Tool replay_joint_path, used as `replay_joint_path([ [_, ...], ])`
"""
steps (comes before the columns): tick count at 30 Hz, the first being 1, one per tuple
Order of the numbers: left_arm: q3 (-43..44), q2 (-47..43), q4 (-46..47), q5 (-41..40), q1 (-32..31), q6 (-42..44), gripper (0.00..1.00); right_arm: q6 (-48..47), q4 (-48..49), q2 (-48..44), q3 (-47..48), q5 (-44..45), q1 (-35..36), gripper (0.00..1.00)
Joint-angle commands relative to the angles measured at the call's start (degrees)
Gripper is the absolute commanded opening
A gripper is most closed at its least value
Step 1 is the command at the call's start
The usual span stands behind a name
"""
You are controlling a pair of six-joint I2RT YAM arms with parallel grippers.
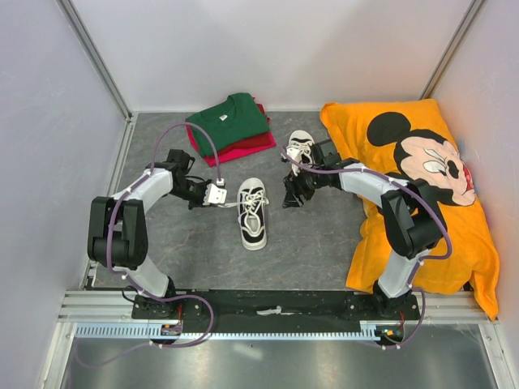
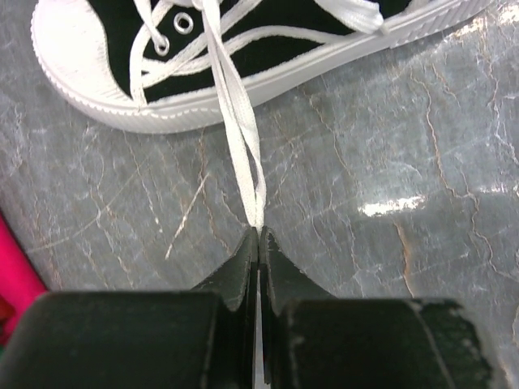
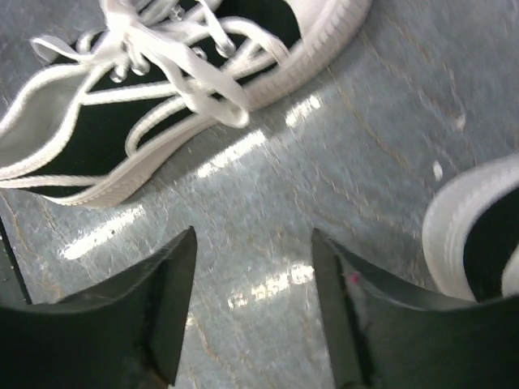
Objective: Tie the shoes
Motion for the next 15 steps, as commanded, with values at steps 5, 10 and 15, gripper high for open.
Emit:
replay_joint_path([
  [5, 3.1, 2.0, 0.8, 1.8, -1.9, -1.1, 0.02, -9.4, 8.7, 3.4, 2.8, -3.3, 4.2, 0.77],
  [10, 4.0, 2.7, 1.3, 1.7, -2.3, -2.0, 0.01, -12.7, 10.9, 6.1, 2.5, -4.8, 5.4, 0.76],
  [15, 4.3, 3.2, 1.6, 1.7, -2.5, -2.9, 0.02, -9.7, 17.5, 6.7, 1.3, -3.3, 6.7, 0.77],
])
